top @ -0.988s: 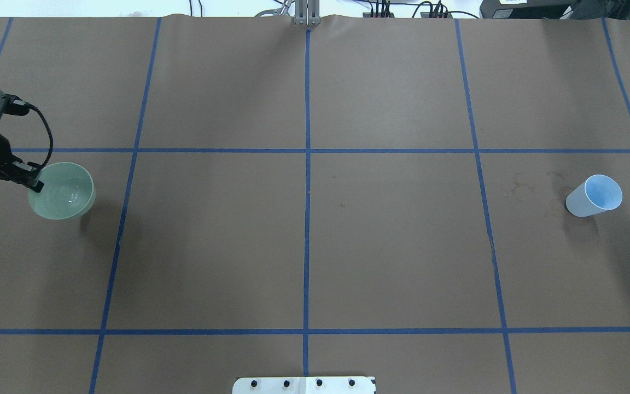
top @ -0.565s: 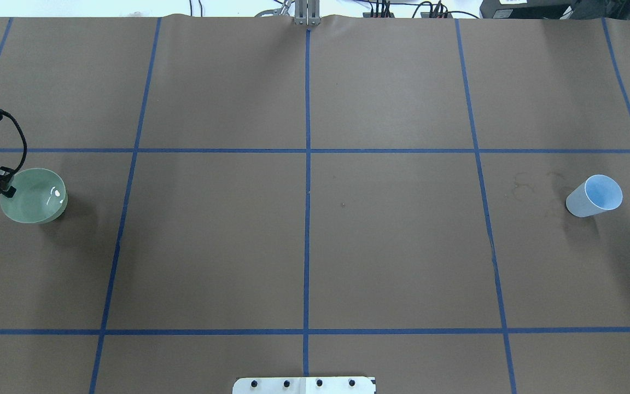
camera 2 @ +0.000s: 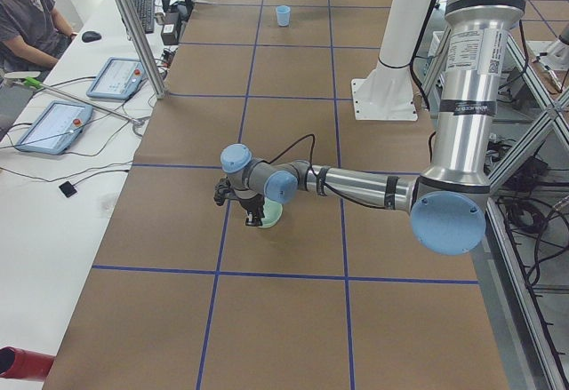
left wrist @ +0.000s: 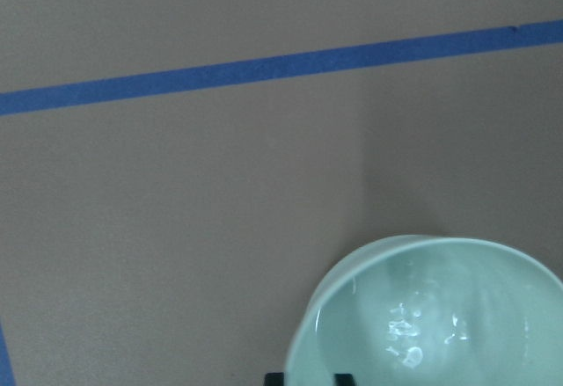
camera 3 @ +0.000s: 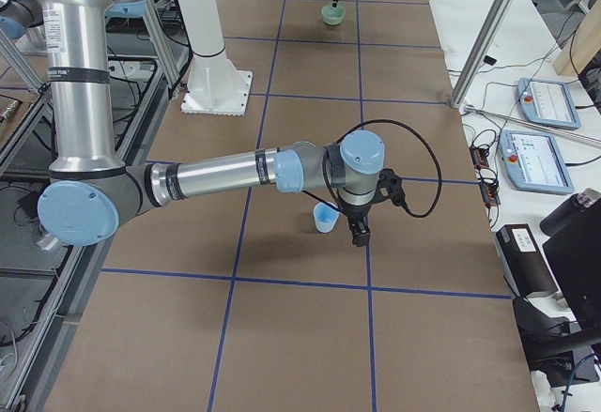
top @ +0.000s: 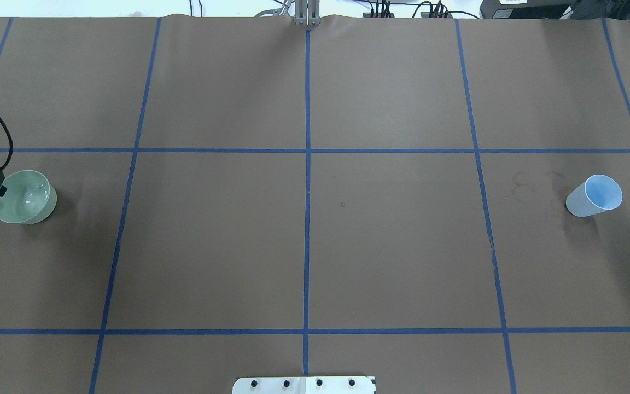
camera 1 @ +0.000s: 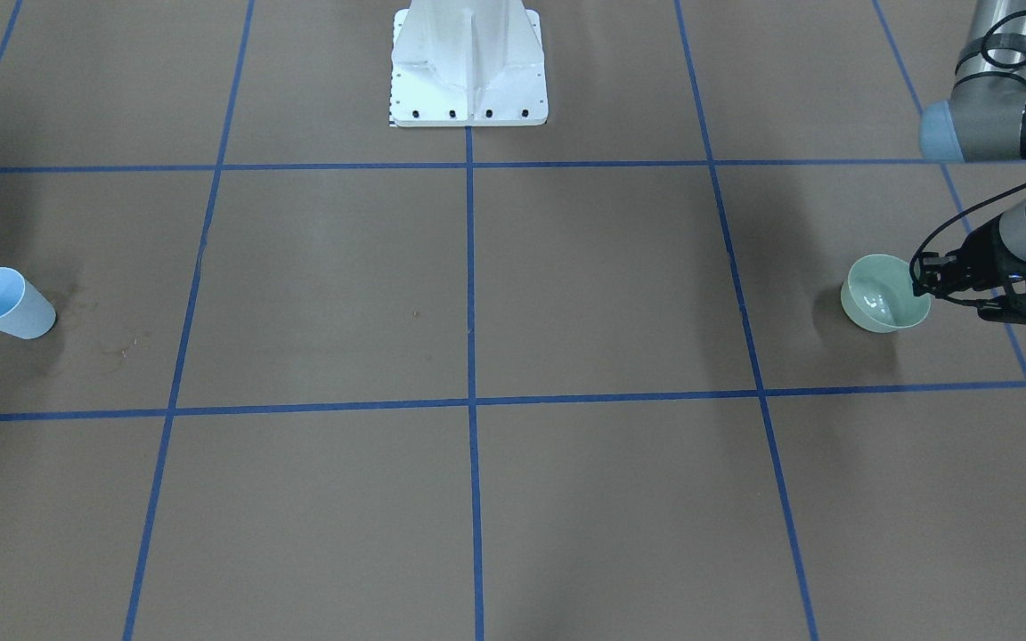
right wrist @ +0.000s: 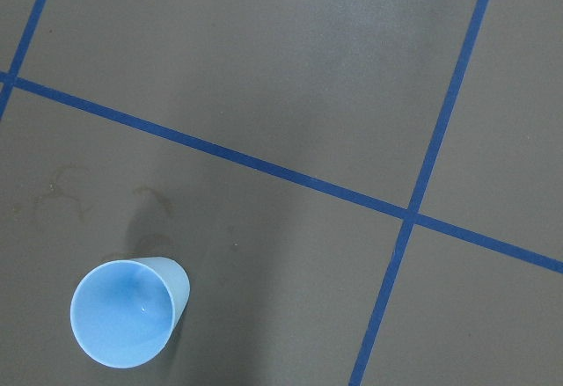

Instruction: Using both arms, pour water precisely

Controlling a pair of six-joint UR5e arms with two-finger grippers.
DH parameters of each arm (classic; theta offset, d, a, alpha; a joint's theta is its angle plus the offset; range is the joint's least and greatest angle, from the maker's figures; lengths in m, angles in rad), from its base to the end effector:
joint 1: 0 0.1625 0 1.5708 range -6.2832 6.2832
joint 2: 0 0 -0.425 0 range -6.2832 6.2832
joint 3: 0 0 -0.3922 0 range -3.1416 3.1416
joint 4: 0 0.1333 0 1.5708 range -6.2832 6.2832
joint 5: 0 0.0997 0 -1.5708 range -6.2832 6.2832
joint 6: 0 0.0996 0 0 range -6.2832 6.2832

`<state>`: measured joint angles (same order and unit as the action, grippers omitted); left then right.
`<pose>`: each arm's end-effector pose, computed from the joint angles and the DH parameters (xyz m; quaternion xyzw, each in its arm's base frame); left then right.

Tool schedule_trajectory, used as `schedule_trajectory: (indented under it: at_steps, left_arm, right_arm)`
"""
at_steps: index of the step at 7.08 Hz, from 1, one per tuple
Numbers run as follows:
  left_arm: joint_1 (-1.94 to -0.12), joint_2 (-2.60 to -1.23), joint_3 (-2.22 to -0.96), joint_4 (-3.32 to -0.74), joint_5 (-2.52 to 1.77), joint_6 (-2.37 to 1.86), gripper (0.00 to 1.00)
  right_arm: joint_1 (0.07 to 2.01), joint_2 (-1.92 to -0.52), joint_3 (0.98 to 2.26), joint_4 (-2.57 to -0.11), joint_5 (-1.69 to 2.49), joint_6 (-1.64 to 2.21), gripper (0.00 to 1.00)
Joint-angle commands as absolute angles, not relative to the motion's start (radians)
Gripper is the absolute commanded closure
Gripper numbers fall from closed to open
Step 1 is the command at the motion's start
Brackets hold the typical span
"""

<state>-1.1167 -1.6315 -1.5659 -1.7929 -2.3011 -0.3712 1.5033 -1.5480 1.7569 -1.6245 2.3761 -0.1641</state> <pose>0.1740 -0.5089 0.6088 -0.0233 0.3758 0.0878 0.9222 0.0275 -0.5055 0.5588 0.0901 -0.3868 -0.1362 0.9076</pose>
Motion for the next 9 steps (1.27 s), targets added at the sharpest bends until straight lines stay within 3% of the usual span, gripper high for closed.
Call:
schedule_trajectory:
  at_steps: [1,7,9]
  left_arm:
    - [-1.188,-1.612,-1.574,-1.793,-2.309,-0.293,0.0]
    - [-1.521,-1.615,-1.569,-1.786,-2.482,-0.157,0.0]
    - [-1.543,-1.58,-1.563,-1.786,-2.421,-0.133,0.0]
  right_arm:
    - [1.5,-1.548,1.756,-1.624,2.376,-0.164,0.0]
    - [1.476,-1.543,1.75,-1.721,2.373,-0.164,0.0]
    - [1.473,-1.543,1.75,-1.721,2.369,-0.164,0.0]
